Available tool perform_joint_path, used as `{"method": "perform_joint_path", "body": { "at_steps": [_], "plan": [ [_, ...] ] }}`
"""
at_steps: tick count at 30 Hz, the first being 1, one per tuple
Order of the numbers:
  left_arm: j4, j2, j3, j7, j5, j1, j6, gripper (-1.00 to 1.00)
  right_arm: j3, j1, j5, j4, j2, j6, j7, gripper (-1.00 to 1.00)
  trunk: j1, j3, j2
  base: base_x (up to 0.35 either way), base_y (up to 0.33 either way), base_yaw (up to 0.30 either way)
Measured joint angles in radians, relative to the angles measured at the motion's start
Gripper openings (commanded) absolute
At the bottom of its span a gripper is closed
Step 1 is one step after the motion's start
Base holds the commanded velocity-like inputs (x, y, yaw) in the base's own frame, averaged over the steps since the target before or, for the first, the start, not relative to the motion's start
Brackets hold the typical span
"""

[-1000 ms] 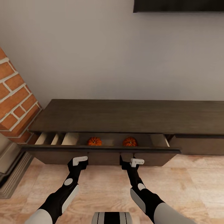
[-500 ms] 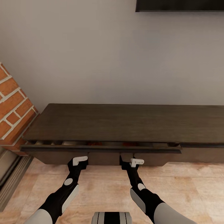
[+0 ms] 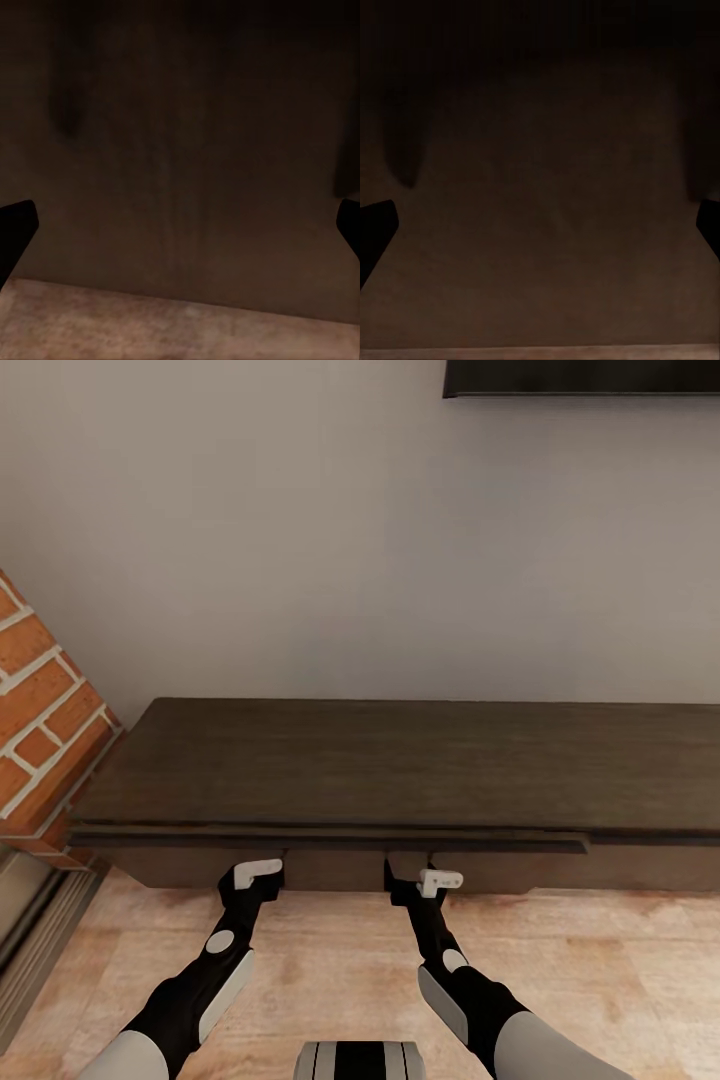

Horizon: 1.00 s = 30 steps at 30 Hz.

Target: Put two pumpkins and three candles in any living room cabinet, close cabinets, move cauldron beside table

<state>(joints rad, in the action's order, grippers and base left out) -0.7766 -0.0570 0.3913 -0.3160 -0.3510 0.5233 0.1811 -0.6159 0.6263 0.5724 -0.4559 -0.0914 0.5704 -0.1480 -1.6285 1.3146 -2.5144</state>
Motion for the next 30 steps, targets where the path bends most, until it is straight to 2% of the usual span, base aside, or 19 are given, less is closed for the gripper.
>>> {"method": "perform_joint_path", "body": {
  "at_steps": [14,26,30],
  "plan": [
    [-0.001,0.000,0.000,0.001,0.002,-0.001,0.000,1.00,0.000,0.000,0.000,0.000,-0.001,-0.001,0.000,1.00,0.000,0.000,0.000,0.046,0.021,0.000],
    [-0.002,0.002,0.006,0.005,0.003,-0.001,-0.009,1.00,-0.001,0.000,0.003,0.010,-0.003,-0.011,0.000,1.00,-0.001,0.000,0.000,-0.293,0.000,0.000],
    [-0.003,0.003,0.009,0.007,0.000,-0.001,-0.027,1.00,0.000,0.000,0.010,0.014,-0.002,-0.076,0.000,1.00,-0.001,0.000,0.000,-0.334,0.000,0.000]
  ]
}}
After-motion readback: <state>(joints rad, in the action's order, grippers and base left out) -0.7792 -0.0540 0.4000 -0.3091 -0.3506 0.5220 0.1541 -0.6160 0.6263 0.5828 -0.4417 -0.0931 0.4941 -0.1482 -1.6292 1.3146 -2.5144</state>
